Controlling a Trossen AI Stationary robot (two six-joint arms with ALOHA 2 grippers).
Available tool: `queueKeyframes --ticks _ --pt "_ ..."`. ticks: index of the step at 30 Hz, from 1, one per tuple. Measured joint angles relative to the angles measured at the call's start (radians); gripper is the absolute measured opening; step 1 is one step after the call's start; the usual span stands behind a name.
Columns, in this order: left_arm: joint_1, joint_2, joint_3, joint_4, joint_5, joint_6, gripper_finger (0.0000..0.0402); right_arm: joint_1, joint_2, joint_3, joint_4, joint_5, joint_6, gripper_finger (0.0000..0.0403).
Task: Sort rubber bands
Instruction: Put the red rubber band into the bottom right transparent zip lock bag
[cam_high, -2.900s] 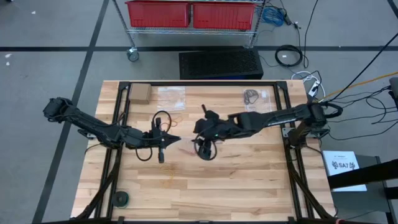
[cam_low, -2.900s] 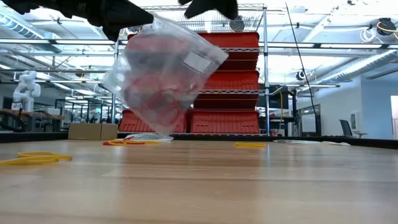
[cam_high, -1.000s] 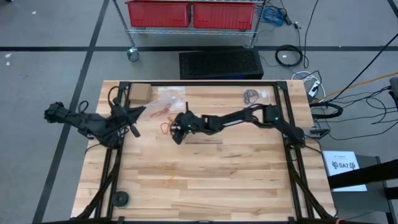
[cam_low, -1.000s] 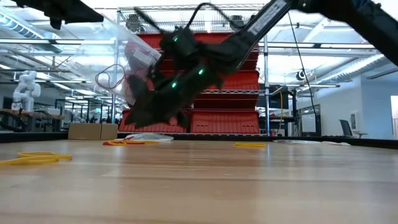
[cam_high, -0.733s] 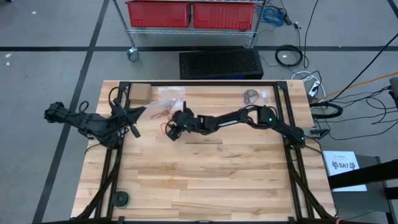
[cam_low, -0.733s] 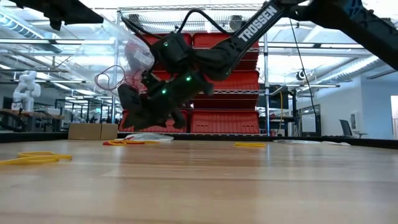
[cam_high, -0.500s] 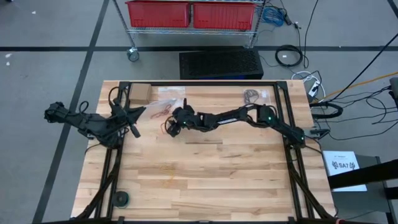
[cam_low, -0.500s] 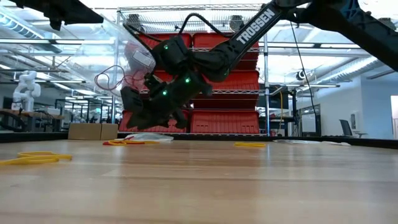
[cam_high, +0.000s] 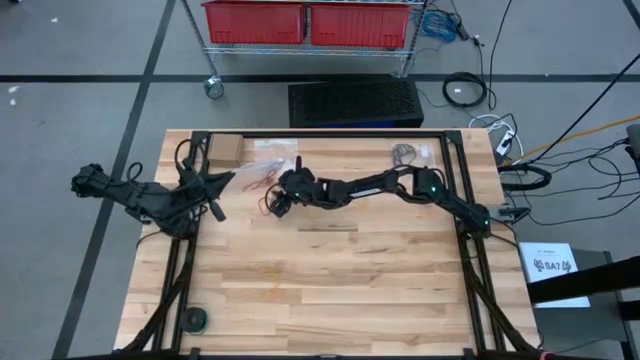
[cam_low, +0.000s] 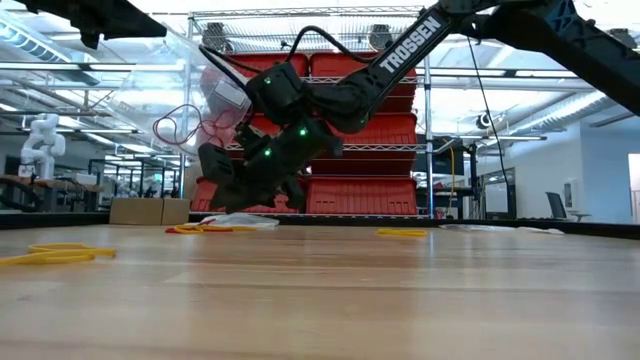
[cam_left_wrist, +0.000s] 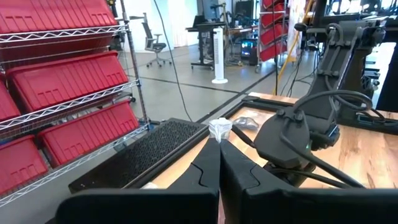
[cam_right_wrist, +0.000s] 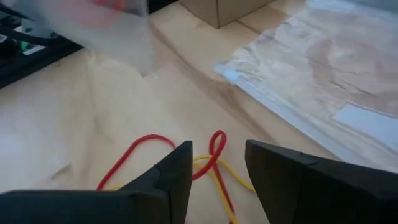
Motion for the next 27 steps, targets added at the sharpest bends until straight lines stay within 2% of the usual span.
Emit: queueKeyframes --ticks 14,17,23,27 --pt "0.0 0.0 0.0 0.0 0.006 0.0 0.0 0.017 0.078 0.0 0.112 0.016 0.049 0.0133" --pt "0.0 0.0 0.0 0.0 0.006 0.001 0.0 0.021 0.082 0.0 0.13 0.012 0.032 0.0109" --pt "0.0 0.0 0.0 -0.001 0.006 0.001 0.0 0.03 0.08 0.0 0.135 0.002 -0.007 0.0013" --pt "0.0 0.0 0.0 -0.002 0.006 0.001 0.0 0.041 0.063 0.0 0.131 -0.002 -0.02 0.0012"
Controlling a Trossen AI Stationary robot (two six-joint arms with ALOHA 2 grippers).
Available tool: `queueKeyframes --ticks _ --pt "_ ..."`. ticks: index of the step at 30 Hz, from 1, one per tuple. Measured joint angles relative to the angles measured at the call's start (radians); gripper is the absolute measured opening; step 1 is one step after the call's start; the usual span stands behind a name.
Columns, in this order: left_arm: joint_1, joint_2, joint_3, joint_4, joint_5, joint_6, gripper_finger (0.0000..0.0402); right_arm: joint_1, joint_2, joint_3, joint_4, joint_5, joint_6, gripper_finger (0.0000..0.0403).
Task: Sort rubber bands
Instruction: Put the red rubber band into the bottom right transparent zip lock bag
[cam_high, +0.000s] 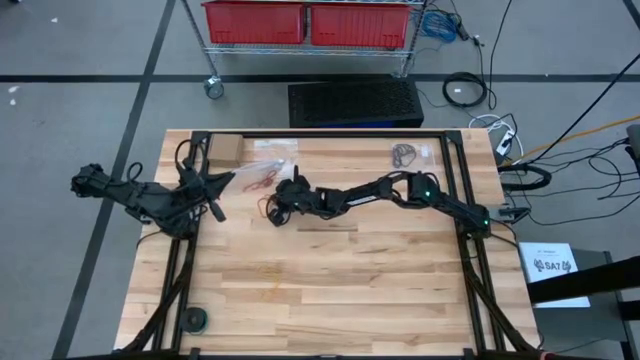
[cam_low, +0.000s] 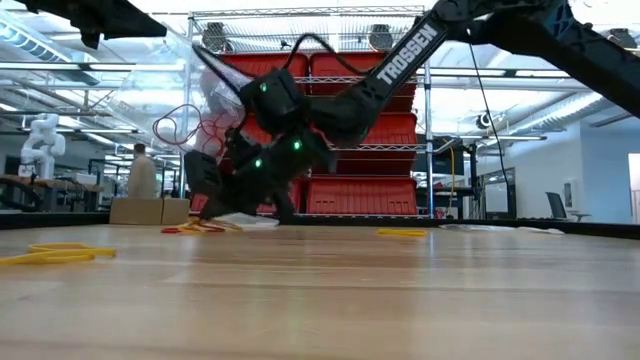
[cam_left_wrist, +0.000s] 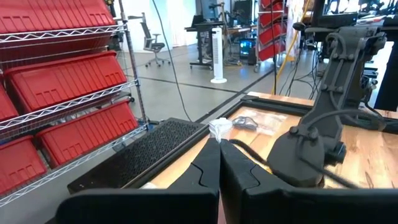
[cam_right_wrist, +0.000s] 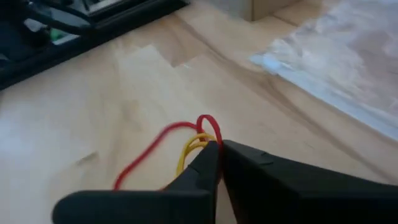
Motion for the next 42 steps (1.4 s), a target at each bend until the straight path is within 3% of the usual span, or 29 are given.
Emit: queueKeyframes --ticks 10,20,24,38,42 --pt "0.0 0.0 0.0 -0.001 0.013 0.0 0.0 0.039 -0.178 0.0 -0.155 -0.002 -0.132 0.0003" --pt "0.0 0.0 0.0 0.001 0.024 -0.001 0.0 0.048 -0.368 0.0 -0.462 -0.001 -0.184 0.0003" --pt "0.0 0.002 0.0 0.001 0.024 -0.002 0.0 0.039 -0.396 0.0 -0.578 0.0 -0.184 0.0004" --pt "0.0 0.002 0.0 -0.002 0.024 -0.001 0.0 0.043 -0.399 0.0 -0.59 0.03 -0.253 0.0004" --pt "0.0 0.002 0.0 -0.002 0.024 -0.002 0.0 0.036 -0.399 0.0 -0.64 0.034 -0.258 0.0021"
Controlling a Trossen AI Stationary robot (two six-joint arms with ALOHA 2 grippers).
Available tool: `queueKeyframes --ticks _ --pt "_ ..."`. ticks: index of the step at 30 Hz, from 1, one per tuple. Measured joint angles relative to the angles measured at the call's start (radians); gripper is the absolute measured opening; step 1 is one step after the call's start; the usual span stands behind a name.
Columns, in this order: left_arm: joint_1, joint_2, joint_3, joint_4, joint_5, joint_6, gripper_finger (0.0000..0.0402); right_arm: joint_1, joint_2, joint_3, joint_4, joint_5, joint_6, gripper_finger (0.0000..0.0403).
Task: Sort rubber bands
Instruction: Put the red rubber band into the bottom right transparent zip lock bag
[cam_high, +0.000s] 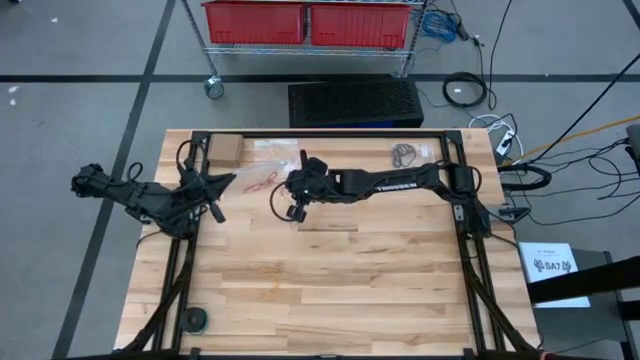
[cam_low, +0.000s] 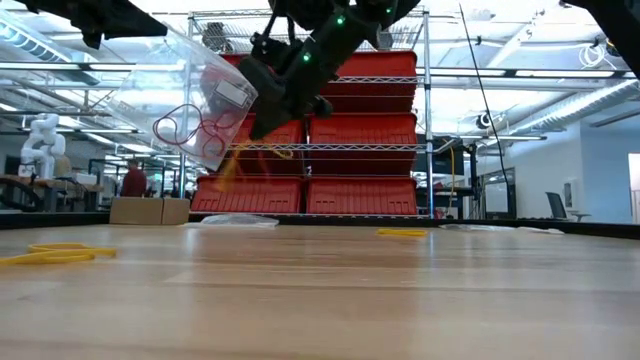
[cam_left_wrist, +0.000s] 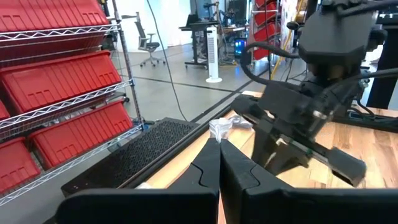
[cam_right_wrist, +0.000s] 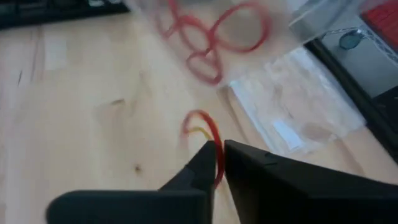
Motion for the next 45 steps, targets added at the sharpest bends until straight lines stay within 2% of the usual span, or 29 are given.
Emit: queueKeyframes --ticks 3,10,13,15,19,25,29,33,39,45 --pt "0.0 0.0 0.0 0.0 0.0 0.0 0.0 0.002 0.0 0.0 -0.032 -0.004 -0.005 0.0058" --pt "0.0 0.0 0.0 0.0 0.0 0.0 0.0 -0.021 0.0 0.0 -0.043 -0.006 -0.021 0.0177" --pt "0.0 0.0 0.0 0.0 0.0 -0.001 0.0 -0.024 0.0 0.0 -0.097 -0.072 -0.084 0.0214" --pt "0.0 0.0 0.0 -0.002 0.0 -0.001 0.0 -0.02 0.004 0.0 -0.162 -0.13 -0.108 0.0227" --pt "0.0 0.0 0.0 -0.004 0.0 -0.001 0.0 0.001 0.04 0.0 -0.269 -0.164 -0.066 0.0235" --pt "0.0 0.0 0.0 -0.004 0.001 -0.011 0.0 0.039 0.111 0.0 -0.122 -0.165 -0.104 0.0235" --pt "0.0 0.002 0.0 -0.008 0.004 -0.021 0.0 0.045 0.168 0.0 -0.033 -0.159 -0.13 0.0223" --pt "0.0 0.007 0.0 -0.013 0.005 -0.022 0.0 0.039 0.21 0.0 0.012 -0.149 -0.137 0.0189" --pt "0.0 0.007 0.0 -0.016 0.005 -0.022 0.0 0.042 0.238 0.0 0.03 -0.043 -0.17 0.0103" --pt "0.0 0.007 0.0 -0.015 0.005 -0.021 0.0 0.047 0.231 0.002 0.063 -0.005 -0.206 0.0009"
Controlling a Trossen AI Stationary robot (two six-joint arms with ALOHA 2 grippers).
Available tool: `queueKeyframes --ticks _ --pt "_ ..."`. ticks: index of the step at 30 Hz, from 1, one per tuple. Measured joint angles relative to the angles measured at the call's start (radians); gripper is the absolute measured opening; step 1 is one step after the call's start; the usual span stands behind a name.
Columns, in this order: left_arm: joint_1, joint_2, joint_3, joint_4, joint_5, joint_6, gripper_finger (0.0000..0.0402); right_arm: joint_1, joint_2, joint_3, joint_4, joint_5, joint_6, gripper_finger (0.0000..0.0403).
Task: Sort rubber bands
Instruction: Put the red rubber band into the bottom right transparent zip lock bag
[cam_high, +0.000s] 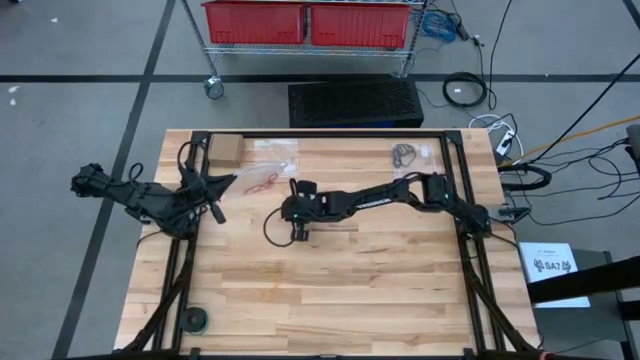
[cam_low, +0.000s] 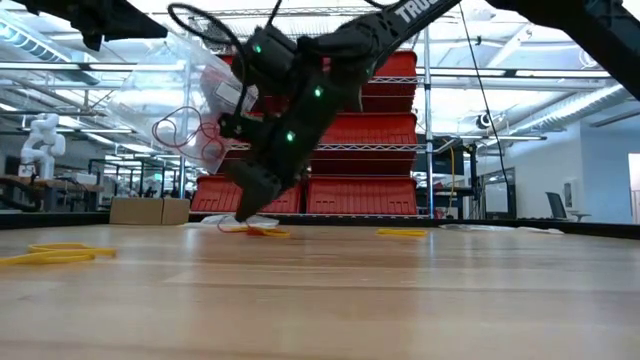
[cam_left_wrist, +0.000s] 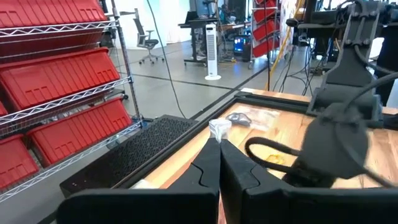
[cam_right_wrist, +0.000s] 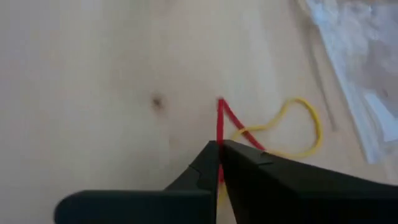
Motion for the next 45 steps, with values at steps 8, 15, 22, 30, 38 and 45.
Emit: queueKeyframes --ticks 8,15,22,30,38,45 --pt "0.0 0.0 0.0 -0.007 0.0 -0.001 0.0 0.04 -0.004 0.169 -0.175 -0.002 -0.017 0.0002" --pt "0.0 0.0 0.0 -0.008 0.0 -0.003 0.0 0.079 -0.006 0.366 -0.342 -0.004 -0.027 0.0001" --pt "0.0 0.0 0.0 -0.009 0.0 -0.004 0.0 0.092 -0.006 0.549 -0.48 -0.002 -0.033 0.0" --pt "0.0 0.022 0.0 -0.008 0.0 -0.004 0.0 0.102 -0.041 0.675 -0.543 0.001 -0.077 0.0" --pt "0.001 0.1 0.0 0.034 0.067 0.027 0.0 0.119 -0.171 0.677 -0.52 0.002 -0.105 0.0" --pt "0.001 0.148 0.0 0.099 0.191 0.088 0.0 0.15 -0.276 0.677 -0.485 0.005 -0.15 0.0"
